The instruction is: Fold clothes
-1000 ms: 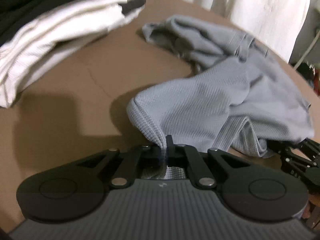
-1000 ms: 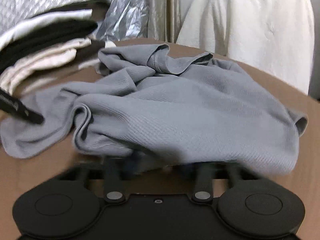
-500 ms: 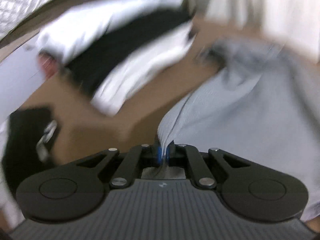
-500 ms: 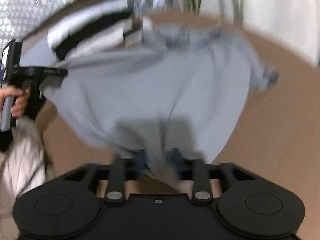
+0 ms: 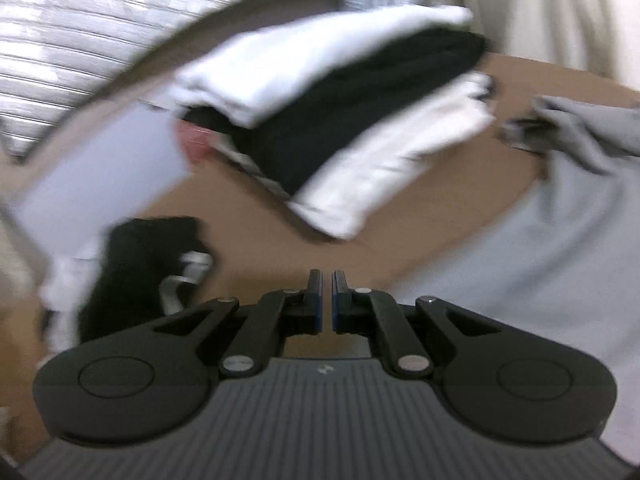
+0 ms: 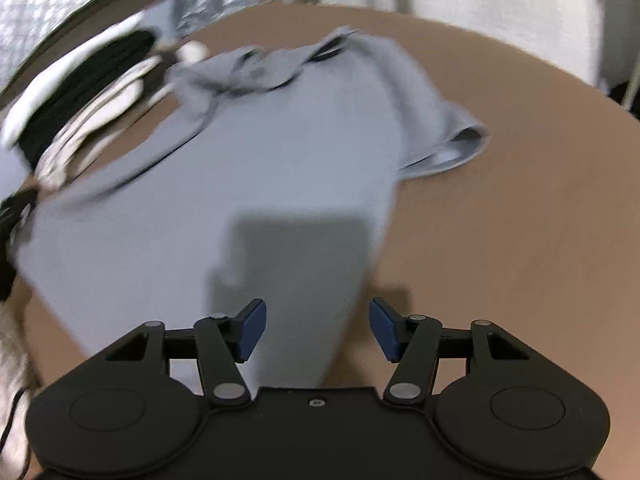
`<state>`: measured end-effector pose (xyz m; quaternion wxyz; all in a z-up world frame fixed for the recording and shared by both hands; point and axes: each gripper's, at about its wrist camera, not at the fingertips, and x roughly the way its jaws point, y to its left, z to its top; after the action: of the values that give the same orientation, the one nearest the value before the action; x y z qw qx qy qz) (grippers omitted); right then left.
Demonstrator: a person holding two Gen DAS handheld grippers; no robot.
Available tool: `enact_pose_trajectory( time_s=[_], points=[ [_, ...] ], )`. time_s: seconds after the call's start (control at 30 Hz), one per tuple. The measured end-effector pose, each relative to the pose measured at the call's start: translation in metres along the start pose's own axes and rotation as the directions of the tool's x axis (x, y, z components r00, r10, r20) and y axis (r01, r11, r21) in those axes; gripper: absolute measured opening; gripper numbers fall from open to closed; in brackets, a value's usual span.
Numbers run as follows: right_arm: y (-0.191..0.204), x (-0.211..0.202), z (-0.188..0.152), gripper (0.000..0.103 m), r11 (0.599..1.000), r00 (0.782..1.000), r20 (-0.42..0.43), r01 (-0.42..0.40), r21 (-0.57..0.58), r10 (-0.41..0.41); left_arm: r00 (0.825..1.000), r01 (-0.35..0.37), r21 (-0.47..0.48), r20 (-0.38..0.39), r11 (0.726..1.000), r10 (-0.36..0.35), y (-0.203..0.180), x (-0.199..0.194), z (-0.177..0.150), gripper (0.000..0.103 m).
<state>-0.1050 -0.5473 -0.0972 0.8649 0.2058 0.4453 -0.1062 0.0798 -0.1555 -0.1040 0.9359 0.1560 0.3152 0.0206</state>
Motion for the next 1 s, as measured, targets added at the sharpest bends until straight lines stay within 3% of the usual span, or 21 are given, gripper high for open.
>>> enact_pose_trajectory(
  time_s=[0.07, 0.13, 0.2, 0.3, 0.37, 0.4, 0.43, 0.53, 0.6, 0.63, 0.67, 0.7, 0.73, 0.8, 0.87, 0.9, 0.93, 1.0],
  points=[
    [-0.021, 0.006, 0.009, 0.063, 0.998, 0.999, 0.04, -0.013, 0.054, 0.011, 1.0, 0.011, -0.05, 0.007, 0.999, -0.01, 0.013, 0.005, 0.004, 0.006],
    [-0.045, 0.009, 0.018, 0.063, 0.987, 0.99, 0.12, -0.088, 0.131, 0.072, 0.992, 0.124, -0.07, -0.006, 0.99, -0.124, 0.017, 0.013, 0.008, 0.006],
    [-0.066, 0.015, 0.031, 0.063, 0.976, 0.983, 0.174, -0.089, 0.2, 0.054, 0.968, 0.246, -0.057, -0.045, 0.968, -0.248, 0.001, 0.018, 0.012, 0.006],
    [-0.083, 0.034, 0.057, 0.068, 0.974, 0.986, 0.164, -0.012, 0.224, -0.026, 0.914, 0.4, 0.0, -0.067, 0.916, -0.399, -0.04, 0.02, 0.028, 0.023],
    [-0.09, 0.052, 0.074, 0.074, 0.976, 0.981, 0.168, 0.059, 0.209, -0.096, 0.881, 0.473, 0.056, -0.037, 0.879, -0.472, -0.069, 0.022, 0.046, 0.061],
    [-0.095, 0.062, 0.082, 0.081, 0.973, 0.976, 0.175, 0.089, 0.213, -0.127, 0.854, 0.52, 0.079, -0.024, 0.85, -0.52, -0.083, 0.029, 0.056, 0.071],
    [-0.102, 0.072, 0.086, 0.092, 0.964, 0.971, 0.186, 0.1, 0.245, -0.148, 0.812, 0.583, 0.082, -0.03, 0.808, -0.583, -0.094, 0.041, 0.065, 0.082],
    [-0.118, 0.107, 0.084, 0.095, 0.924, 0.966, 0.227, 0.026, 0.382, -0.121, 0.771, 0.632, 0.004, -0.104, 0.775, -0.628, -0.138, 0.063, 0.091, 0.081],
    [-0.11, 0.121, 0.08, 0.091, 0.936, 0.951, 0.286, 0.009, 0.352, -0.116, 0.732, 0.678, -0.037, -0.062, 0.734, -0.678, -0.157, 0.07, 0.109, 0.082],
    [-0.099, 0.126, 0.083, 0.071, 0.963, 0.949, 0.286, 0.051, 0.266, -0.13, 0.714, 0.699, -0.037, -0.033, 0.714, -0.7, -0.166, 0.072, 0.118, 0.082],
    [-0.087, 0.13, 0.087, 0.046, 0.981, 0.95, 0.276, 0.102, 0.168, -0.146, 0.72, 0.693, -0.031, -0.03, 0.721, -0.693, -0.18, 0.076, 0.125, 0.083],
    [-0.079, 0.132, 0.092, 0.032, 0.988, 0.951, 0.277, 0.115, 0.104, -0.14, 0.726, 0.686, -0.026, -0.028, 0.727, -0.687, -0.194, 0.08, 0.133, 0.083],
    [-0.075, 0.132, 0.096, 0.006, 0.993, 0.953, 0.284, 0.091, 0.071, -0.108, 0.733, 0.679, -0.019, -0.028, 0.734, -0.68, -0.207, 0.085, 0.141, 0.083],
    [-0.075, 0.125, 0.103, 0.006, 0.996, 0.945, 0.317, 0.054, 0.069, -0.073, 0.755, 0.653, 0.018, -0.088, 0.757, -0.649, -0.237, 0.108, 0.151, 0.081],
    [-0.079, 0.109, 0.108, 0.006, 0.994, 0.921, 0.376, 0.088, 0.067, -0.107, 0.786, 0.617, 0.092, -0.122, 0.782, -0.606, -0.261, 0.127, 0.161, 0.009],
    [-0.081, 0.099, 0.11, 0.006, 0.991, 0.906, 0.4, 0.12, 0.066, -0.137, 0.806, 0.592, 0.143, -0.123, 0.793, -0.579, -0.271, 0.134, 0.166, 0.007],
    [-0.083, 0.086, 0.114, 0.006, 0.986, 0.888, 0.427, 0.158, 0.06, -0.169, 0.826, 0.563, 0.182, -0.077, 0.806, -0.559, -0.274, 0.133, 0.17, 0.007],
    [-0.092, 0.055, 0.122, 0.005, 0.969, 0.838, 0.493, 0.242, 0.048, -0.233, 0.85, 0.501, 0.26, 0.032, 0.825, -0.526, -0.278, 0.121, 0.187, 0.007]
  ],
)
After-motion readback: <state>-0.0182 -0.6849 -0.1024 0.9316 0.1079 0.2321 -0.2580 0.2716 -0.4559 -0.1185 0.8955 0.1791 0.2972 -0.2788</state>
